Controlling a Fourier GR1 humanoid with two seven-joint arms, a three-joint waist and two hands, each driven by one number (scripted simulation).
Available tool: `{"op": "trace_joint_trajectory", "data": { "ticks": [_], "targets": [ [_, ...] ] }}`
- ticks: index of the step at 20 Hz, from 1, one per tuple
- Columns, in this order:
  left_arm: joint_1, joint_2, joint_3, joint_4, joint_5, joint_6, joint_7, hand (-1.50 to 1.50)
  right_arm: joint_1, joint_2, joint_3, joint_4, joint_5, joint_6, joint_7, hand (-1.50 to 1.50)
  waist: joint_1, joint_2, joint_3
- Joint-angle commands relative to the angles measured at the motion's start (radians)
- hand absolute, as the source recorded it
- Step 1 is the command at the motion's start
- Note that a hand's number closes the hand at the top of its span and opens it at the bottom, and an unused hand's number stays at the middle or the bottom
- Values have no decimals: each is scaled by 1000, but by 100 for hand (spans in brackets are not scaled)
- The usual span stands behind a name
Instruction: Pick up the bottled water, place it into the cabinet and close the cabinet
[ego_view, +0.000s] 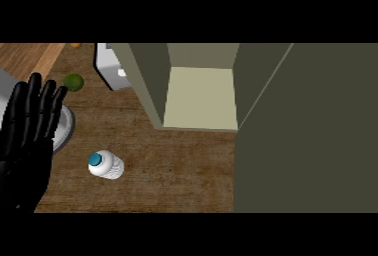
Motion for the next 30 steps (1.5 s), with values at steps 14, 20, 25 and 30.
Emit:
{"op": "trace_joint_trajectory", "data": {
  "ticks": [14, 20, 25, 30],
  "targets": [
    [450, 224, -102, -323, 638, -383, 264, -150, 312, 10, 157, -323, -186, 100, 238, -150, -29, -5, 13],
    [560, 283, 17, -394, 775, -434, 265, -150, 413, -22, 59, -400, -323, 164, 218, -150, -29, -4, 14],
    [664, 286, 11, -438, 752, -466, 250, -150, 445, -31, 16, -420, -350, 176, 235, -150, -22, -8, 14],
    [680, 283, 35, -470, 762, -451, 231, -150, 428, -36, 5, -417, -361, 186, 253, -150, -20, -7, 15]
  ]
}}
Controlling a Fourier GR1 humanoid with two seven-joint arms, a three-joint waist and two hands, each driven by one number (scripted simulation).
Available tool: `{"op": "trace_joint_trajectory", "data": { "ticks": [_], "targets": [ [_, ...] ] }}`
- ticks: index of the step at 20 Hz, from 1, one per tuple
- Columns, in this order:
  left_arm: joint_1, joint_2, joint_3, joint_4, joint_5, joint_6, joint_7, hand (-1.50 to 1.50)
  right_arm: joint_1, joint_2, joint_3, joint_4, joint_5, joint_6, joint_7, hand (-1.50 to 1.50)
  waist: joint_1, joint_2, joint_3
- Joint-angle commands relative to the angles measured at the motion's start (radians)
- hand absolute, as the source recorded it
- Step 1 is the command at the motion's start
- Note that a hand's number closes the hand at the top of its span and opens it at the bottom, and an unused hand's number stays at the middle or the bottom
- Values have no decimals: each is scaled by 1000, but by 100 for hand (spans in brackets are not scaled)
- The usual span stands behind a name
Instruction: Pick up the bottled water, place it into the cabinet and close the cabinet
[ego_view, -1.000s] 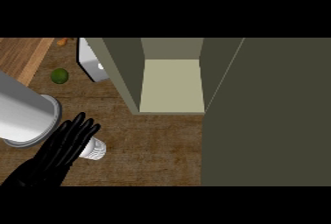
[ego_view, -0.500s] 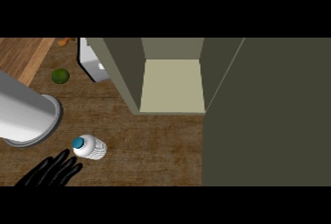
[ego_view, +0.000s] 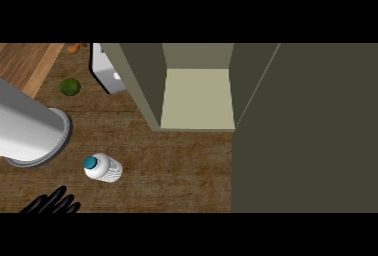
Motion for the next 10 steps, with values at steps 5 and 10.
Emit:
{"op": "trace_joint_trajectory", "data": {
  "ticks": [5, 10],
  "targets": [
    [81, 36, 67, -167, 168, -23, -6, -150, 24, -8, -33, -165, -132, -11, 96, -150, -3, 3, -1],
    [174, 41, 97, -162, 178, -61, -45, -150, 102, 24, 8, -214, -122, 0, 86, -150, -5, -3, -1]
  ]
}}
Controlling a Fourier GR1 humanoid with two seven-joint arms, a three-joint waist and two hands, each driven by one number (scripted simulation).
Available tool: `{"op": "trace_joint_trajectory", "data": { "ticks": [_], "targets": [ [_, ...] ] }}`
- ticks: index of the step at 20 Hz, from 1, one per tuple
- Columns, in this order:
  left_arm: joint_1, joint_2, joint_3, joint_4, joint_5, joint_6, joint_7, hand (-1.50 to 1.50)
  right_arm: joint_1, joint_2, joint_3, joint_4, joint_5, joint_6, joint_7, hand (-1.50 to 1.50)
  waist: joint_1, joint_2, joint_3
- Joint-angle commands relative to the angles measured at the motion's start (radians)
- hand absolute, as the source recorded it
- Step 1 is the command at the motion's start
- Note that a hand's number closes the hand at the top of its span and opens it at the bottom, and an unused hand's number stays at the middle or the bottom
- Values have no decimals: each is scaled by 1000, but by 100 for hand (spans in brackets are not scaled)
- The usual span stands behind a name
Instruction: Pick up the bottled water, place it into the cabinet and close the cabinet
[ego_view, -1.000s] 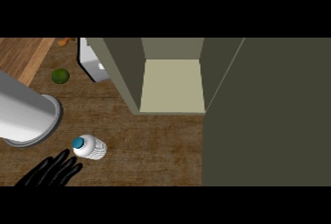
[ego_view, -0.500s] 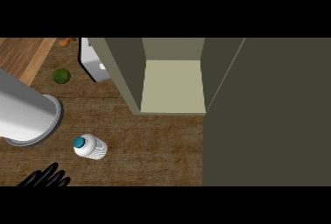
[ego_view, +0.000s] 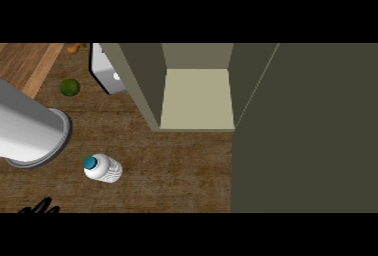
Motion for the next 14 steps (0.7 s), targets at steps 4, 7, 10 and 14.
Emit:
{"op": "trace_joint_trajectory", "data": {
  "ticks": [4, 7, 10, 14],
  "targets": [
    [4, 10, 130, -98, 165, 44, -24, -150, 45, -26, -64, -175, -179, 15, 72, -150, -16, 4, 0],
    [34, 10, 137, -137, 162, 74, 9, -150, 123, 14, -21, -171, -129, 45, 13, -150, -20, 3, 1],
    [-17, 25, 194, -14, 174, 35, -27, -150, 120, -3, -65, -179, -180, 57, 23, -150, -23, 6, 0],
    [-29, 14, 181, -6, 128, 61, 11, -150, 178, -2, -97, -178, -204, 98, -11, -150, -26, 6, 0]
  ]
}}
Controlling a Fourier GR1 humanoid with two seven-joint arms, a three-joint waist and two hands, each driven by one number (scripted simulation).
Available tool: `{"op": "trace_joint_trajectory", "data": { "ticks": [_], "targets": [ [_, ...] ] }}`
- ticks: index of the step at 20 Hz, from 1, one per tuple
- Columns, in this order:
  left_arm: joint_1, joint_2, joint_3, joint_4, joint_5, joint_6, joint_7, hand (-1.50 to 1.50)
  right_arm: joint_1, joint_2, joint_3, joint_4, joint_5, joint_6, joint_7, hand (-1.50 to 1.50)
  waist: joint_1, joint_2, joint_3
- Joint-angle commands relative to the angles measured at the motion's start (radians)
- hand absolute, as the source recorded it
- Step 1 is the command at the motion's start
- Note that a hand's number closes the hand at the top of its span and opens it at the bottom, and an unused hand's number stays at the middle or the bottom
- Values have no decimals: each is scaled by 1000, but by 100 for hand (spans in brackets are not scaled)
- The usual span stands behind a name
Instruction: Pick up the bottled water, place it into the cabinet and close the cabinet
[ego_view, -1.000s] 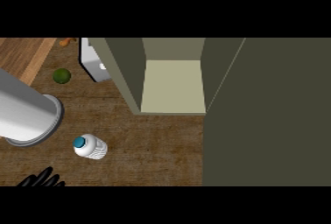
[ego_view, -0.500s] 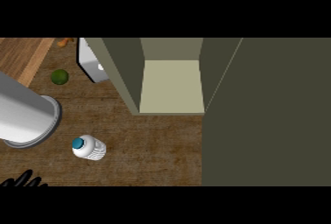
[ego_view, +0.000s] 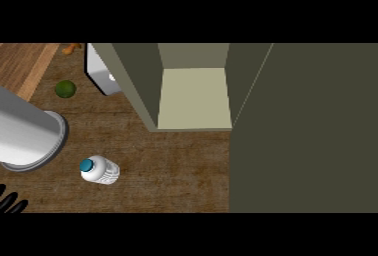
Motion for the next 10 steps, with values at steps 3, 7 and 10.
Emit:
{"op": "trace_joint_trajectory", "data": {
  "ticks": [3, 7, 10],
  "targets": [
    [-52, 27, 62, 54, 44, -18, 17, -150, 104, 1, -43, -218, -212, 8, 74, -150, -9, 1, -1],
    [-137, -24, 8, 194, -74, -42, -20, -150, 95, 15, -25, -209, -183, 2, 69, -150, -11, 3, -2],
    [-212, -33, -19, 260, -168, -55, -45, -150, 107, -26, -83, -191, -251, 35, 65, -150, -19, 4, -2]
  ]
}}
